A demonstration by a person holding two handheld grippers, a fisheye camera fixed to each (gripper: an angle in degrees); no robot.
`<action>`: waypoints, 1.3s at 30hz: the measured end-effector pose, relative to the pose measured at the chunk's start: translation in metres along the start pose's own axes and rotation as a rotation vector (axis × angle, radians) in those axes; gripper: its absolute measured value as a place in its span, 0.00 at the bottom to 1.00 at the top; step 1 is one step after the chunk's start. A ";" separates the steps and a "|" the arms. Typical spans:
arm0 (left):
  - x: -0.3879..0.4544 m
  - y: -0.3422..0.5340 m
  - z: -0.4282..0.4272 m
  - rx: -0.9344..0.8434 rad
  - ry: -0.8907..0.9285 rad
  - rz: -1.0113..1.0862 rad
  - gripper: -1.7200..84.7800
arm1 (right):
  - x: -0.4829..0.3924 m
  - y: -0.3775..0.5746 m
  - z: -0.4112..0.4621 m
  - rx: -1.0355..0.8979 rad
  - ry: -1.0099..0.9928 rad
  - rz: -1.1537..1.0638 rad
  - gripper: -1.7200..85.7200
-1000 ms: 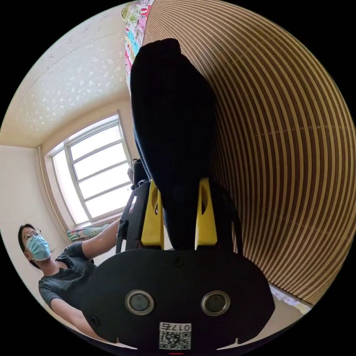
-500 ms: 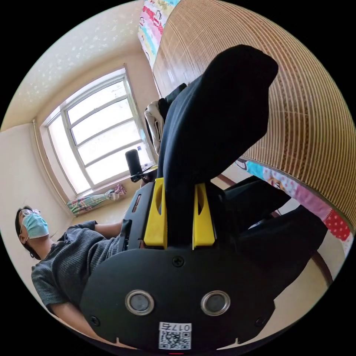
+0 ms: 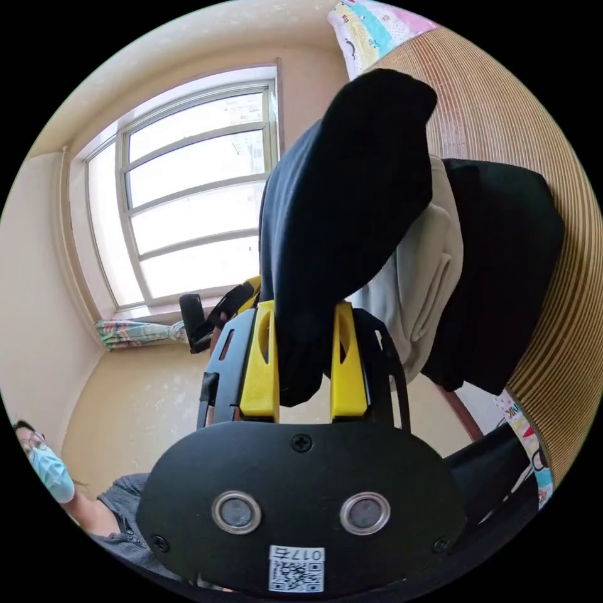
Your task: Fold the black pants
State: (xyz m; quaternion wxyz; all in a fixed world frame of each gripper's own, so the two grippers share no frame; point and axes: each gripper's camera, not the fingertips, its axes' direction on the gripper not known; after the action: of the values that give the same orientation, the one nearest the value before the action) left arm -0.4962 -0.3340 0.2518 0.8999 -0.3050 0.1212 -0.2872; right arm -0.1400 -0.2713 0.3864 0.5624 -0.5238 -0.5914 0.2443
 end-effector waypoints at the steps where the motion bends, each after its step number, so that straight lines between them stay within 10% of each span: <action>1: -0.013 0.005 0.007 0.014 0.002 -0.071 0.11 | 0.017 -0.006 0.015 -0.054 0.058 0.039 0.16; 12: -0.037 0.159 0.036 0.226 -0.084 -0.186 0.09 | 0.016 0.116 -0.058 -0.130 0.059 -0.203 0.04; 25: 0.109 0.180 0.141 0.050 0.178 0.219 0.08 | -0.070 0.413 -0.227 0.691 1.383 0.014 0.02; 39: 0.337 0.280 0.291 -0.234 0.415 0.589 0.08 | 0.116 0.648 -0.428 0.992 0.307 0.499 0.03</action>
State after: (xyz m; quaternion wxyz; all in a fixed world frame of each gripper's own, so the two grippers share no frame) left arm 0.0134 -0.2120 0.2923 0.8593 -0.2930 0.4155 -0.0559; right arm 0.4988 -0.0810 -0.0294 0.7456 -0.3503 -0.1760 0.5388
